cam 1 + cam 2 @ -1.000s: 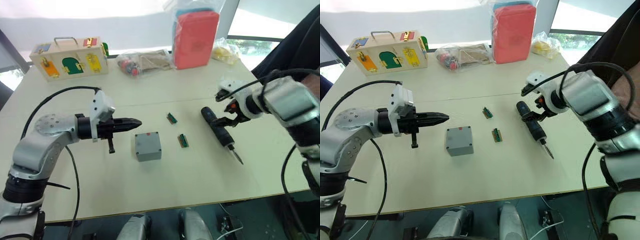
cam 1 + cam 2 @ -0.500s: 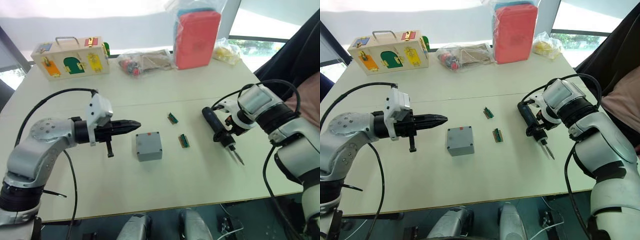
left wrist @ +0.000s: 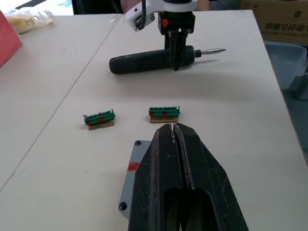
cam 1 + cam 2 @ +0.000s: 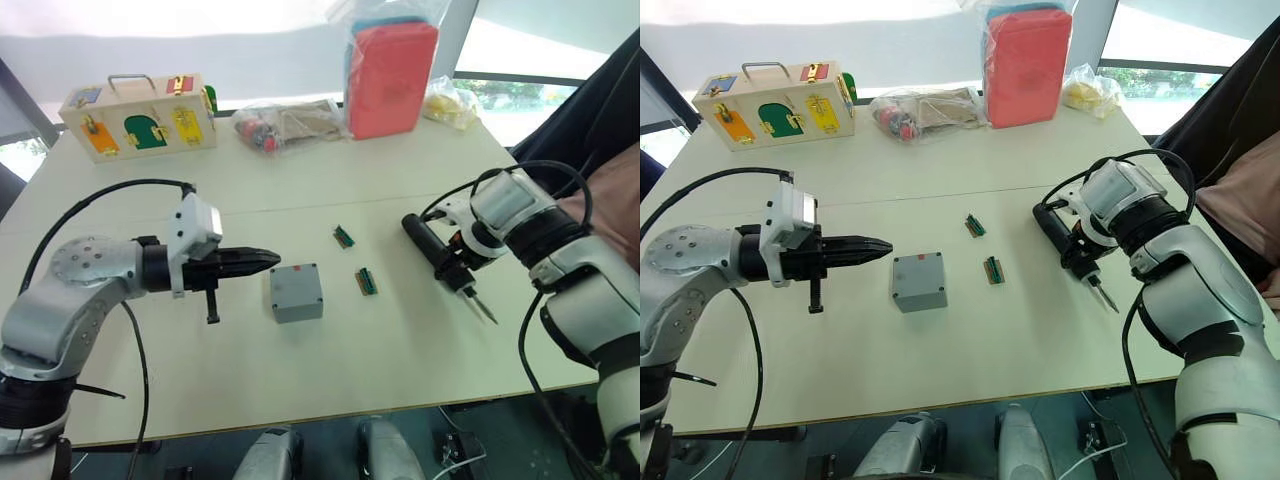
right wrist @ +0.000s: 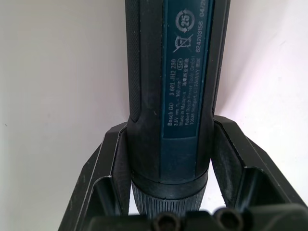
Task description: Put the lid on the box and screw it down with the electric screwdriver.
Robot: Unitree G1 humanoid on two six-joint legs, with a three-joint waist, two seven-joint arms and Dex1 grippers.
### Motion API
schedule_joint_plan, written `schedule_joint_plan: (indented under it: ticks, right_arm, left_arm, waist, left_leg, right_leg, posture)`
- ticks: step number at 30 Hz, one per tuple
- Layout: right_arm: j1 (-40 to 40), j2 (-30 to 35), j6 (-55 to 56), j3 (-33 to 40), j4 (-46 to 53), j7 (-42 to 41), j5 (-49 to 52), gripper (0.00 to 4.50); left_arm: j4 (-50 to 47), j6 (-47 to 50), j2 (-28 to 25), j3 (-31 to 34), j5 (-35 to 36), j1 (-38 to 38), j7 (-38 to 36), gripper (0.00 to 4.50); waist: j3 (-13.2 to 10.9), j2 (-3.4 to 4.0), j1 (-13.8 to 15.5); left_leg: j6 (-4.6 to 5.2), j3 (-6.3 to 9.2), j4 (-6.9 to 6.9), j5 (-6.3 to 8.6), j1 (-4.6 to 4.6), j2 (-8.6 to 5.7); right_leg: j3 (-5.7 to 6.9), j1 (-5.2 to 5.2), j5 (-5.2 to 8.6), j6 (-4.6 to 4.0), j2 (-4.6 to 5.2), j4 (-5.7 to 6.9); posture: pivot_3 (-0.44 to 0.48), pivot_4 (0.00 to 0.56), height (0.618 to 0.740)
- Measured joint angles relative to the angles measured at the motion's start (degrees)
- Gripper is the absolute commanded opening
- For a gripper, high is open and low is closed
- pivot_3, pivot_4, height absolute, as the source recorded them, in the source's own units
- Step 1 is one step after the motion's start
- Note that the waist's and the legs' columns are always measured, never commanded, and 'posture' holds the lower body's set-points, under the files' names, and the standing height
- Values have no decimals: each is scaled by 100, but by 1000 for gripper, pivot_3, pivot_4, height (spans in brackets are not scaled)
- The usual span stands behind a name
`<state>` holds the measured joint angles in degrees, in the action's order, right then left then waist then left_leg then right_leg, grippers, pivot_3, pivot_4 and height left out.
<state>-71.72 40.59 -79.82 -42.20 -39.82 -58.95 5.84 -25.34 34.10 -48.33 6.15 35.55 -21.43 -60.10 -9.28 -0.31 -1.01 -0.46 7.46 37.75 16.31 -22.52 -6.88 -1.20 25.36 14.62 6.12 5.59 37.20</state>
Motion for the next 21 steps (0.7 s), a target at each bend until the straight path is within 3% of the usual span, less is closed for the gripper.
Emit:
schedule_joint_plan:
  ticks: [4,8,10,13,19,21]
  right_arm:
    - [15,46,428,488,580,192,0,1849]
    - [158,-40,899,1680,1730,362,346,1849]
    - [456,-541,1266,2794,2316,781,677,1849]
    - [828,-1398,1940,3854,3236,1321,1159,1849]
    - [1739,-2741,3120,4752,4511,2085,1859,1849]
    - [1951,-2820,3421,4749,4723,2124,1930,1849]
  left_arm:
    - [79,-111,-81,-2,-43,79,-82,0]
    - [248,-231,-165,-12,-147,204,-201,0]
    - [352,-310,-238,-34,-217,306,-307,0]
    - [523,-448,-238,-114,-342,304,-404,0]
    - [902,-784,-223,-353,-721,301,-522,0]
    - [973,-850,-167,-391,-782,298,-509,0]
  waist:
    - [-7,12,-3]
    - [-8,13,-9]
    - [-8,13,-19]
    - [-8,12,3]
    - [-7,11,38]
    - [-7,11,36]
  left_leg:
    - [-1,-2,-16,0,-10,1]
    - [-4,-1,-19,-2,-26,4]
    - [-5,-7,-20,-3,-26,4]
    - [-9,4,-16,-5,-27,6]
    - [-2,17,17,-2,-26,-12]
    - [-1,17,21,-1,-26,-16]
  right_leg:
    - [0,19,0,0,0,0]
    - [1,35,0,0,-2,0]
    - [-3,36,0,0,-2,3]
    - [-1,34,0,0,-4,6]
    - [9,8,-1,1,-1,5]
    - [9,6,-3,3,-1,7]
  posture:
    - [0,150,740]
    - [0,150,740]
    - [0,150,740]
    - [0,150,740]
    - [0,150,740]
    - [0,150,740]
